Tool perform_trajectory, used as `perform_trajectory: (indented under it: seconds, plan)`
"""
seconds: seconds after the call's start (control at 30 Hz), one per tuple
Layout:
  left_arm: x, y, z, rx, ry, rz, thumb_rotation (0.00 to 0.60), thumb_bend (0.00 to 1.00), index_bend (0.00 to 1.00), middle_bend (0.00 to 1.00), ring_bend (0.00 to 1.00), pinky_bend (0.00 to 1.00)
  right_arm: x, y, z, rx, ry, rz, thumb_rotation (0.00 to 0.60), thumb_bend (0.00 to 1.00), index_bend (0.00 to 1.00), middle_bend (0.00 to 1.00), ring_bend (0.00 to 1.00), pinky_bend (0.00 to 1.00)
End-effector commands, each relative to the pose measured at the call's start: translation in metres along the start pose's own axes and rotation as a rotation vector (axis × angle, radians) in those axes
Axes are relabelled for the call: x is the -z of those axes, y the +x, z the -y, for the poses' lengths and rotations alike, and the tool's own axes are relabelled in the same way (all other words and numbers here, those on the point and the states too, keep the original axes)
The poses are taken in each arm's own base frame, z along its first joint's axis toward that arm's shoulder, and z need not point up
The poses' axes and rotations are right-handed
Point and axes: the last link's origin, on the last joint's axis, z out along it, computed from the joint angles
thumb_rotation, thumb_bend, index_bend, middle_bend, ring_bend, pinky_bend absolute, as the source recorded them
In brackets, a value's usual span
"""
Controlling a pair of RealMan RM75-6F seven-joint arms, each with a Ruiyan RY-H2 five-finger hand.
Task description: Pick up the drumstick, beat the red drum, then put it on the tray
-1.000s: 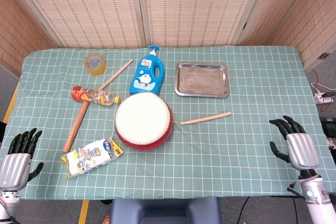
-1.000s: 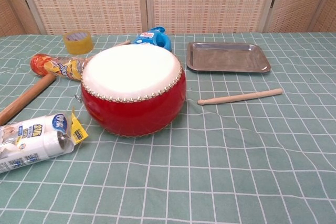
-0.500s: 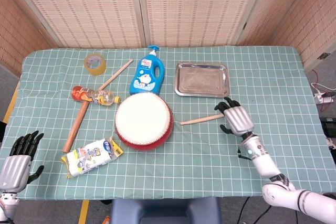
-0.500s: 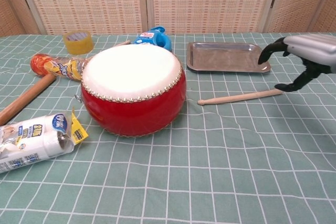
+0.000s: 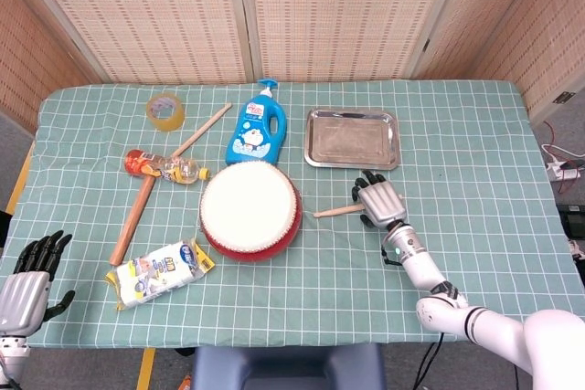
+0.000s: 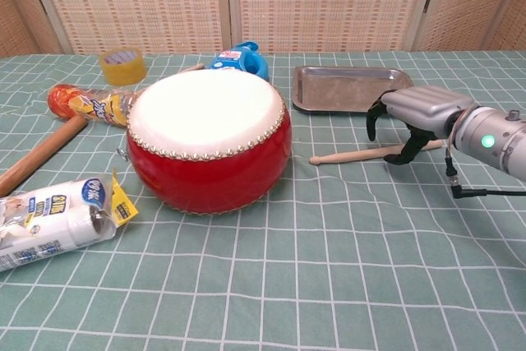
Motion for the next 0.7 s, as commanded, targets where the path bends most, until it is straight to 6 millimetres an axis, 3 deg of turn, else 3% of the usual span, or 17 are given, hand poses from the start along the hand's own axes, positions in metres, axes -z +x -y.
perform_trajectory:
  seconds: [0.03,0.43,0.7]
  plan:
    - [-0.001,-0.001,0.000,0.001,0.000,0.001,0.600,0.23,0.04,0.00,0.00,0.00,-0.001,-0.003,0.002,-0.020,0.002,-0.008,0.600,0.29,0.44,0.23,0.07,0.20]
    - [-0.003,-0.003,0.003,0.014,0.005,0.005,0.600,0.23,0.04,0.00,0.00,0.00,-0.016,-0.010,0.023,0.004,0.033,0.016,0.600,0.29,0.45,0.23,0.07,0.20]
    - [-0.003,-0.006,0.006,0.019,0.007,0.011,0.600,0.23,0.05,0.00,0.00,0.00,-0.019,-0.014,0.027,0.009,0.034,0.024,0.600,0.32,0.51,0.23,0.07,0.20]
